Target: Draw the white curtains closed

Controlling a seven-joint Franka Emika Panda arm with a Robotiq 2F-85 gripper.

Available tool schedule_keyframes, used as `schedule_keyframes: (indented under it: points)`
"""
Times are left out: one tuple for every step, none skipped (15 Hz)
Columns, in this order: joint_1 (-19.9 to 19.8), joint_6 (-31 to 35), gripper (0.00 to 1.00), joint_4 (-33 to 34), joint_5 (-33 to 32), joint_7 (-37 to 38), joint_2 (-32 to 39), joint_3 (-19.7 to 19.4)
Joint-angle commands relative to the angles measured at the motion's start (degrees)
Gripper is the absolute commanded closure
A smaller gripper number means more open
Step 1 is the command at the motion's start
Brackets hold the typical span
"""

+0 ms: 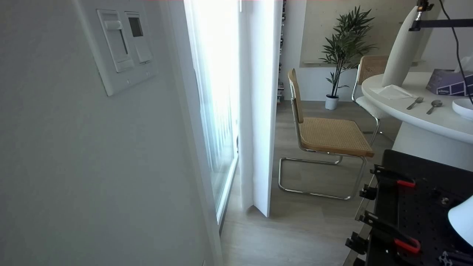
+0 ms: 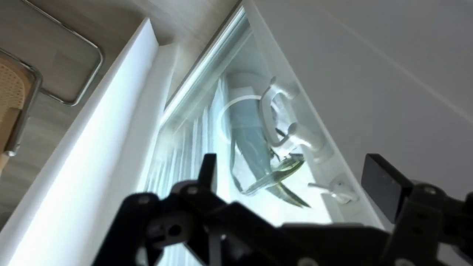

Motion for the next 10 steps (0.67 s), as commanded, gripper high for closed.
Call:
schedule_keyframes:
  points:
    - [-1.79,1.07,0.0,-1.95,-5.99,8.86,-3.65,-0.84]
    - [-2.42,1.69,0.0,-2.48,-8.65,11.02,-4.43,-1.02]
    - [-3.13,1.76,0.0,-3.14,-10.94,13.31,-5.38,-1.17]
    - [-3.89,1.82,0.0,-3.84,-13.46,15.42,-6.31,-1.3]
    - [-4.71,1.99,0.0,-3.99,-16.18,17.44,-6.77,-1.42]
    - [-5.45,2.5,0.0,-4.05,-18.78,18.68,-6.85,-1.54]
    - [-6.1,2.8,0.0,-4.05,-21.24,19.81,-6.82,-1.59]
    - [-6.64,2.96,0.0,-3.34,-23.72,20.3,-6.04,-1.59]
    - [-7.12,3.38,0.0,-2.79,-26.28,20.7,-5.33,-1.6]
    - [-7.46,4.19,0.0,-1.81,-29.33,20.96,-4.15,-1.58]
